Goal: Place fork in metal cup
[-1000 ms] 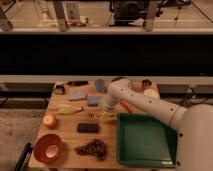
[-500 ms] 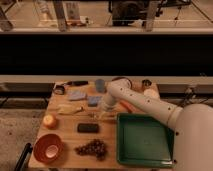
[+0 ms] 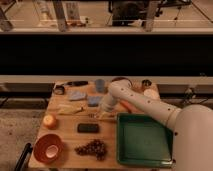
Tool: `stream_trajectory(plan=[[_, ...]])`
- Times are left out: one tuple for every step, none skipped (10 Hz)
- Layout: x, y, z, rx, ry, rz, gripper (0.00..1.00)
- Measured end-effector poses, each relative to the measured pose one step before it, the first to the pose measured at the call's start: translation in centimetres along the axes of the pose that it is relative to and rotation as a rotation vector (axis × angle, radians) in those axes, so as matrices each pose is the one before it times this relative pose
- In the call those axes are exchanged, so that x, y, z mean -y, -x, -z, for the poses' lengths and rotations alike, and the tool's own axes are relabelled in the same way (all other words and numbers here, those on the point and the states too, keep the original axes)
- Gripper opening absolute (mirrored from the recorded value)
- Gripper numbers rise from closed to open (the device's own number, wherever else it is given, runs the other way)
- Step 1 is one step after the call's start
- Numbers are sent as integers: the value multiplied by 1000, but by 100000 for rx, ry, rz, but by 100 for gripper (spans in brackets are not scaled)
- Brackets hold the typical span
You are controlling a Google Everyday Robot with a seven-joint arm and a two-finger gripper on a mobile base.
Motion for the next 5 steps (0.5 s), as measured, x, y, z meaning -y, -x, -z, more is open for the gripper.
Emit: stream_trajectory(plan=[[-20,-149,-166,605,328,-344,48],[28,-120,-63,469,29,-243,44],[-130,-202,-31,826,536,-728,38],[-20,-147,-95,579,327,-312,37],[43,-112,-47,96,24,-23,35]])
